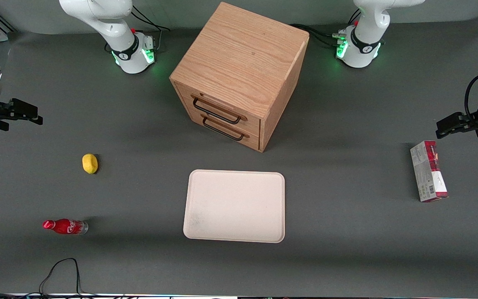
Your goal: Place coke bottle on tray
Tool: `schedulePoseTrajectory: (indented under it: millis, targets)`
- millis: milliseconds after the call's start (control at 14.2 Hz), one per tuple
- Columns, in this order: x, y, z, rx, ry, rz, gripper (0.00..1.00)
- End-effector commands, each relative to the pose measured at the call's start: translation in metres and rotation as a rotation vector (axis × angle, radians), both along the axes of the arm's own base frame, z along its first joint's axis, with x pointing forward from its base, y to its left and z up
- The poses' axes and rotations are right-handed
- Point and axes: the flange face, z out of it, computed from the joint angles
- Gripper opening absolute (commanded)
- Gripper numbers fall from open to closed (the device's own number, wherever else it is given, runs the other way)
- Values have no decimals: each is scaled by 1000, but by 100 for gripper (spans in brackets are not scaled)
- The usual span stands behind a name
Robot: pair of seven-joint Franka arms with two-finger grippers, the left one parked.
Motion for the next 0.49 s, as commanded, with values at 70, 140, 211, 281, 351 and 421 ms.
schedulePoseTrajectory:
  millis: [70,140,211,281,351,421]
  targets:
    - [-1,3,9,-22,13,-10,100]
    - [-1,4,9,-25,13,-8,100]
    - [-1,3,9,-27,12,-8,100]
    - [0,-1,11,-28,7,-10,100]
    - [4,-8,16,-47,-6,-9,100]
    - [24,-18,10,-85,-6,-13,100]
